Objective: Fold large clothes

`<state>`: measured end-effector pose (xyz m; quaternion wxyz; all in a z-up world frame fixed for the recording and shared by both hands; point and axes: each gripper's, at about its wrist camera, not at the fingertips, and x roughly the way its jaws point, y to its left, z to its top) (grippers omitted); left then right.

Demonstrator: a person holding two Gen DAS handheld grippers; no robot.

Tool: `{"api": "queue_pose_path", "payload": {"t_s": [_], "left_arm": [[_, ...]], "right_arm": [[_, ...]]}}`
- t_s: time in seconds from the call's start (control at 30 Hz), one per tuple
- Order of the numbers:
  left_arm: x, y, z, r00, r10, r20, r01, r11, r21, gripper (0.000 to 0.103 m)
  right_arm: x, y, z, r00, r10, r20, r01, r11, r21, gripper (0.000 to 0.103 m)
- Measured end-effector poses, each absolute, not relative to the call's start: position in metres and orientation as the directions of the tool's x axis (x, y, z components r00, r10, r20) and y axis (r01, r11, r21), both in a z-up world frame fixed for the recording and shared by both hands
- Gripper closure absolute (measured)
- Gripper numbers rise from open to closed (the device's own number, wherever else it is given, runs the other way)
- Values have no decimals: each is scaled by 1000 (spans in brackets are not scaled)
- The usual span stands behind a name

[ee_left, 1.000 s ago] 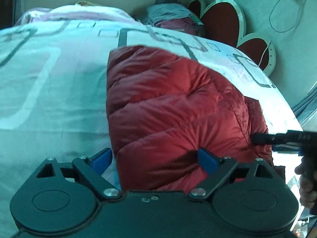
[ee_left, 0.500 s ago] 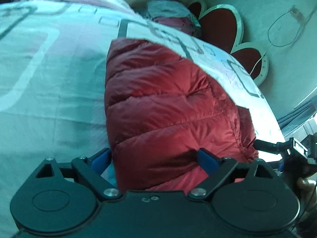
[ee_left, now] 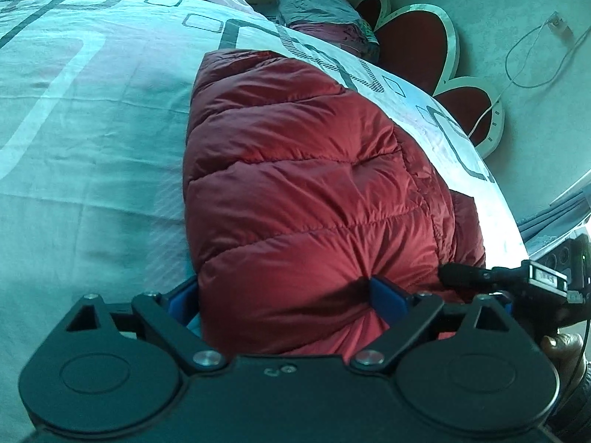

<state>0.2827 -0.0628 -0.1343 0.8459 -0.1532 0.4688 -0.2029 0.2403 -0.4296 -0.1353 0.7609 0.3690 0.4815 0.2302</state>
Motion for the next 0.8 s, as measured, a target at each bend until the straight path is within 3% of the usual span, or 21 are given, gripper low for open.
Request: {"api": "queue_pose_path", "payload": {"t_s": [0.07, 0.13, 0.23, 0.53, 0.8], "left_arm": [[282, -64, -134, 480, -486, -730, 203, 871, -447, 14], [280, -64, -132, 486, -488, -725, 213, 870, -444, 21], [275, -62, -129, 495, -499, -711, 235, 865, -443, 29], [262, -64, -110, 527, -516, -675, 271, 855, -443, 38], [254, -63, -82, 553, -549, -627, 336, 835, -435, 41]], "right_arm": [[243, -425, -134, 427, 705, -566, -14, 631, 776, 25], [244, -422, -136, 419, 712, -563, -23, 629, 777, 39], [243, -420, -134, 414, 724, -553, -51, 624, 779, 49], [239, -417, -115, 419, 749, -513, -141, 612, 778, 57], [228, -405, -88, 449, 747, -490, -211, 621, 755, 58]]}}
